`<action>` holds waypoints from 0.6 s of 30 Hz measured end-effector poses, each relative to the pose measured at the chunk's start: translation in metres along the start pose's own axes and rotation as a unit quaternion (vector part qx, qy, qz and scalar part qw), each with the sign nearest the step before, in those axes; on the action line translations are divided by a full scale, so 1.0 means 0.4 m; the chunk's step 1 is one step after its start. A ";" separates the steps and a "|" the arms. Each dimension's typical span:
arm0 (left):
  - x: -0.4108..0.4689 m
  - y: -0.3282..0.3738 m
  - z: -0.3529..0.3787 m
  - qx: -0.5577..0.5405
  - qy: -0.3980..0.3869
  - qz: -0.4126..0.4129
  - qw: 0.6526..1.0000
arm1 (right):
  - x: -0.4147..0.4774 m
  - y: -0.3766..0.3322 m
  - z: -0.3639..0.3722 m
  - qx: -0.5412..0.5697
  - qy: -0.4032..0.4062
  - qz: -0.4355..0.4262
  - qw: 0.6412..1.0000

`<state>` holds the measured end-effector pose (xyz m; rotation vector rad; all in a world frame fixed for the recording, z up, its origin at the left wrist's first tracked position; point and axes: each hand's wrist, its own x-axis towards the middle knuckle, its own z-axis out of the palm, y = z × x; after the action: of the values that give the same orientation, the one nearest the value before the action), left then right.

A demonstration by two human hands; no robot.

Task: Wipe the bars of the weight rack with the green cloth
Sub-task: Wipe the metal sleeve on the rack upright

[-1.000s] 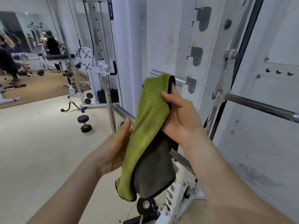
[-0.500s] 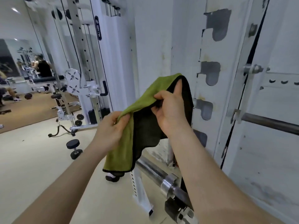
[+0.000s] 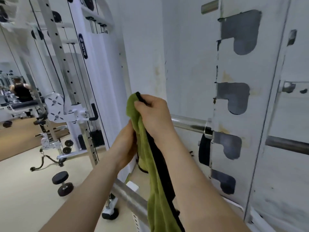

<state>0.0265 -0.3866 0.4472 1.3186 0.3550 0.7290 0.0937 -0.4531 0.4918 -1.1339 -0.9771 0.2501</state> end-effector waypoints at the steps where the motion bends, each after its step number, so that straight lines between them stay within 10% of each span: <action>1: 0.031 -0.007 -0.005 -0.037 -0.017 -0.017 0.999 | 0.010 0.019 -0.008 -0.013 0.001 0.001 1.000; 6: 0.183 -0.035 -0.010 -0.186 -0.164 -0.105 0.963 | 0.064 0.097 -0.028 -0.045 0.080 0.015 0.996; 13: 0.378 -0.023 0.016 -0.199 -0.123 0.094 0.968 | 0.114 0.191 -0.054 -0.051 0.328 0.047 0.942; 18: 0.442 -0.027 0.126 0.002 -0.282 0.274 0.920 | 0.089 0.217 -0.113 -0.117 0.481 0.069 0.866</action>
<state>0.1904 -0.3079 0.4777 1.5821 -0.4993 0.7631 0.1741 -0.4217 0.4334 -1.3323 -0.0270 -0.3259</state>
